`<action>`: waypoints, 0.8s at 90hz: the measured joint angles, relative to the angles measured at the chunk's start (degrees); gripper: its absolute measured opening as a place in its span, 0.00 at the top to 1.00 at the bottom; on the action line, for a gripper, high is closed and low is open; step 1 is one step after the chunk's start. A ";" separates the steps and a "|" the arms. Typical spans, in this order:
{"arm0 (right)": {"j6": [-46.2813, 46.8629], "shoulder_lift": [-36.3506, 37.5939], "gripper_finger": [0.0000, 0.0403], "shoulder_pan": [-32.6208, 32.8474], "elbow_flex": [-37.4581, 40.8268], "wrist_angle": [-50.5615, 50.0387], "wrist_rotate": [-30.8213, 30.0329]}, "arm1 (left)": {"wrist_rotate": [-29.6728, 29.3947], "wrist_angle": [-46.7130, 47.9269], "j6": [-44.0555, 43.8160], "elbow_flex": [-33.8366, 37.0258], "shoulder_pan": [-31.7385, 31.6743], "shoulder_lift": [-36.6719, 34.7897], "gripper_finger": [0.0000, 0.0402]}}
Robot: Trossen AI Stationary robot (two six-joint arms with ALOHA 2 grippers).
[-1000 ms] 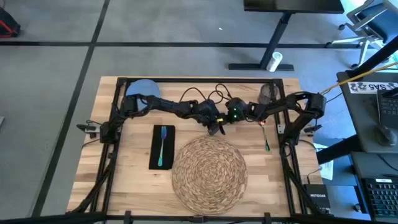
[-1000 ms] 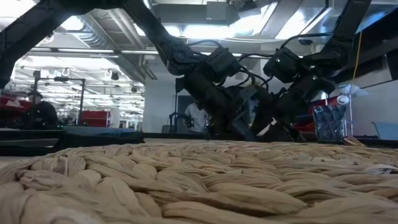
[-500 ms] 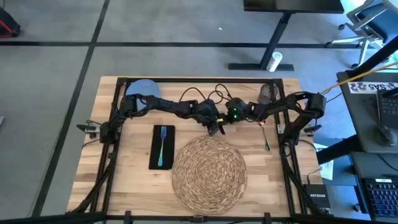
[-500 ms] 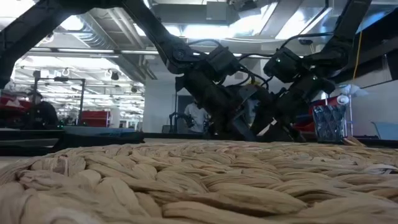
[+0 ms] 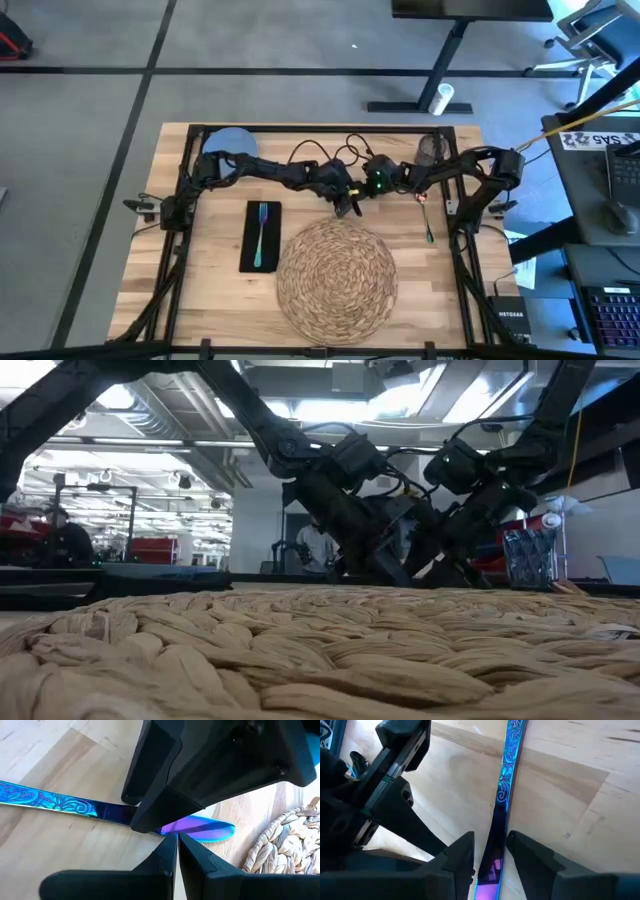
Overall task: Set table place
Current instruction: Put the blue table knife on top of the brown placemat
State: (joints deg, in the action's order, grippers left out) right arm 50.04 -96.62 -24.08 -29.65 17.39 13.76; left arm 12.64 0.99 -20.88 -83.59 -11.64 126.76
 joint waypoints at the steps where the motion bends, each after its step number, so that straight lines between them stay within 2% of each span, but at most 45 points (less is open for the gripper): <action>1: 0.05 0.00 0.69 0.00 0.00 0.00 0.07 | 0.00 0.00 0.00 0.00 0.00 0.00 1.00; 27: 0.21 2.69 0.69 -1.31 0.00 -3.54 3.59 | 0.06 -0.04 0.09 -0.11 0.02 -0.24 1.00; 45: -3.93 6.53 0.69 -3.13 0.13 -9.64 2.85 | 0.52 -0.65 -0.67 0.56 0.25 -0.55 1.00; 72: -6.65 6.51 0.69 -2.99 0.04 -11.03 2.19 | -0.04 -0.61 0.02 0.81 0.84 -0.52 1.00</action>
State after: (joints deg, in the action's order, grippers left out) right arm 43.39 -90.11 -27.07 -29.61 6.36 15.94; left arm 12.60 0.39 -20.87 -82.78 -10.80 126.23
